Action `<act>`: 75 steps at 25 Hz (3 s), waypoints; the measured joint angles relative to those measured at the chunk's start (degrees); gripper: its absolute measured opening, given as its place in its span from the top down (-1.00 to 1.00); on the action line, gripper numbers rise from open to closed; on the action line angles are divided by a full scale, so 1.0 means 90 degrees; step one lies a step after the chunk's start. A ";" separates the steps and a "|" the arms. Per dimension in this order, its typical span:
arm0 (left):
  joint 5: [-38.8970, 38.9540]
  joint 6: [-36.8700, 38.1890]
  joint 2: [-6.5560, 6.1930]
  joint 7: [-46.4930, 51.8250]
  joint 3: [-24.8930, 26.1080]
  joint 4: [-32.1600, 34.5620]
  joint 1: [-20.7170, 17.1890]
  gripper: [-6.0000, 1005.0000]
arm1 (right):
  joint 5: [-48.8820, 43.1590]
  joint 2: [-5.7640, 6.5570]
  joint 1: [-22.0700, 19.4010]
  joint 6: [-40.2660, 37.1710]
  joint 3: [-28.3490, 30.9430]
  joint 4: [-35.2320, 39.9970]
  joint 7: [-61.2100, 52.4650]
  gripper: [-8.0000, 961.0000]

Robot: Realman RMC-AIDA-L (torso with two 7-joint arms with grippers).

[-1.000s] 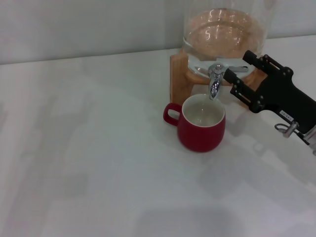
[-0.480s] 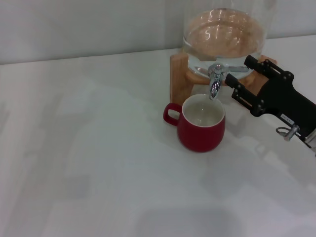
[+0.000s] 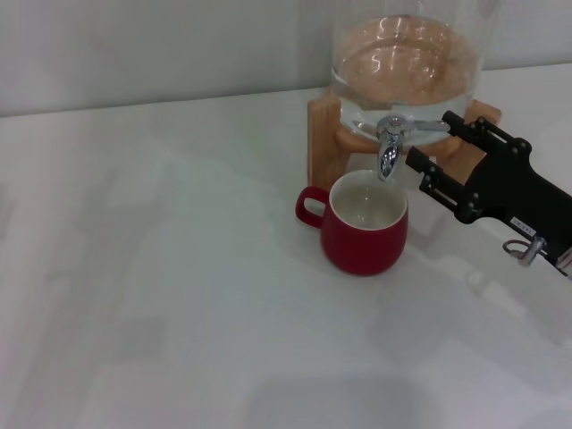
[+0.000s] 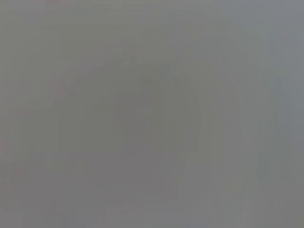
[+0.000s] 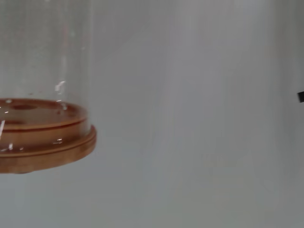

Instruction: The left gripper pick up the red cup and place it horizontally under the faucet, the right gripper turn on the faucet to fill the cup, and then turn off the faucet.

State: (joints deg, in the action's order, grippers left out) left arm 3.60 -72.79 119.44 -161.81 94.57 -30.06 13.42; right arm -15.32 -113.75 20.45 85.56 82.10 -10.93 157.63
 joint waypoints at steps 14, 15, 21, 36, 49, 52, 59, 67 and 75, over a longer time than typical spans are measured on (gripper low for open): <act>0.0000 0.0036 -0.0010 0.0000 0.0000 0.0000 0.0023 -0.50 | -0.0300 0.0061 0.0002 0.0169 -0.0063 -0.0005 -0.0022 -0.29; 0.0000 0.0041 -0.0010 0.0000 0.0000 0.0000 0.0026 -0.50 | -0.0316 0.0067 0.0002 0.0185 -0.0066 -0.0004 -0.0023 -0.29; 0.0000 0.0050 -0.0010 0.0000 0.0000 0.0000 0.0053 -0.50 | -0.0456 0.0116 -0.0012 0.0294 -0.0072 0.0000 -0.0037 -0.29; 0.0000 -0.0015 0.0009 0.0012 -0.0067 0.0000 0.0012 -0.50 | -0.0460 0.0084 -0.0036 0.0348 -0.0050 -0.0001 -0.0026 -0.29; 0.0000 -0.0093 0.0015 0.0037 -0.0088 0.0000 -0.0017 -0.50 | -0.0457 0.0066 -0.0046 0.0358 -0.0008 0.0003 -0.0005 -0.29; 0.0000 -0.0101 0.0017 0.0038 -0.0089 0.0000 -0.0026 -0.50 | -0.0437 0.0055 -0.0046 0.0357 0.0001 0.0003 0.0002 -0.29; 0.0000 -0.0185 0.0020 0.0040 -0.0107 0.0000 -0.0058 -0.50 | -0.0402 0.0016 0.0001 0.0284 0.0025 0.0003 0.0020 -0.29; 0.0000 -0.0263 0.0019 0.0040 -0.0109 0.0021 -0.0063 -0.50 | -0.0388 -0.0005 0.0025 0.0263 0.0269 0.0003 0.0040 -0.29; -0.0008 -0.0263 0.0020 0.0039 -0.0172 0.0009 -0.0066 -0.50 | -0.0387 -0.0008 0.0007 0.0202 0.0294 0.0003 0.0069 -0.29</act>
State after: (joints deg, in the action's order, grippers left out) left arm 3.53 -75.16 119.62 -161.46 93.02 -29.98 12.83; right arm -18.81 -113.82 20.52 87.37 84.75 -10.90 158.25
